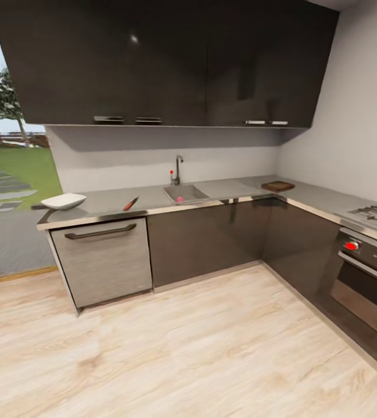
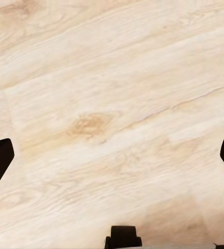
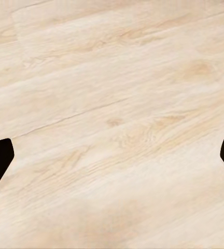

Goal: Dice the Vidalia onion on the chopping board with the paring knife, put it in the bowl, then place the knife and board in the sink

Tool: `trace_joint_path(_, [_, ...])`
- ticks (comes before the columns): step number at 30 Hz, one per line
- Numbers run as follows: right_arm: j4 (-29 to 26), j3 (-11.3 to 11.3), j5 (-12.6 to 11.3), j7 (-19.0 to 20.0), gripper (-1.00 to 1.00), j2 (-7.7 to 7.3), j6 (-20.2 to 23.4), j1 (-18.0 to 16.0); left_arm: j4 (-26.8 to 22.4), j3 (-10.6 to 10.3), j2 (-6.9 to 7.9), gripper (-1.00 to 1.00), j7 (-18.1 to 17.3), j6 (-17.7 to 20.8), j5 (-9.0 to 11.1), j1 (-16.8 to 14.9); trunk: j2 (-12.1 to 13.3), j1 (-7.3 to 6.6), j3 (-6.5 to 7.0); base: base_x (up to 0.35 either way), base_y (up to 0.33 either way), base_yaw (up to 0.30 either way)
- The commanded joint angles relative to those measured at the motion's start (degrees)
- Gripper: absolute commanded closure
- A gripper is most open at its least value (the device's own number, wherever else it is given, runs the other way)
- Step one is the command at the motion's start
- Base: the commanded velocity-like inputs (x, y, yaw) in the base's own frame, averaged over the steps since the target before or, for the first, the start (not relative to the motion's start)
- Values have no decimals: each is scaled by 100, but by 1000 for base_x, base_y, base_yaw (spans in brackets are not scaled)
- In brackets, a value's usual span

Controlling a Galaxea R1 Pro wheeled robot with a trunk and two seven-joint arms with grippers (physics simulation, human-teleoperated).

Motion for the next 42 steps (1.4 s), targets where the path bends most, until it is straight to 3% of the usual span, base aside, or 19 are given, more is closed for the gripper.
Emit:
trace_joint_path(1, [3, 2, 0, -2, -100, 0, -17, -2, -4, 4, 0, -100, 1, -11, 0, 0, -2, 3, -5, 252, -204, 245])
trace_joint_path(42, [104, 9, 9, -2, -100, 6, -17, -1, -13, 19, 6, -100, 20, -18, 44, 0, -2, 3, -5, 40, -43, 246])
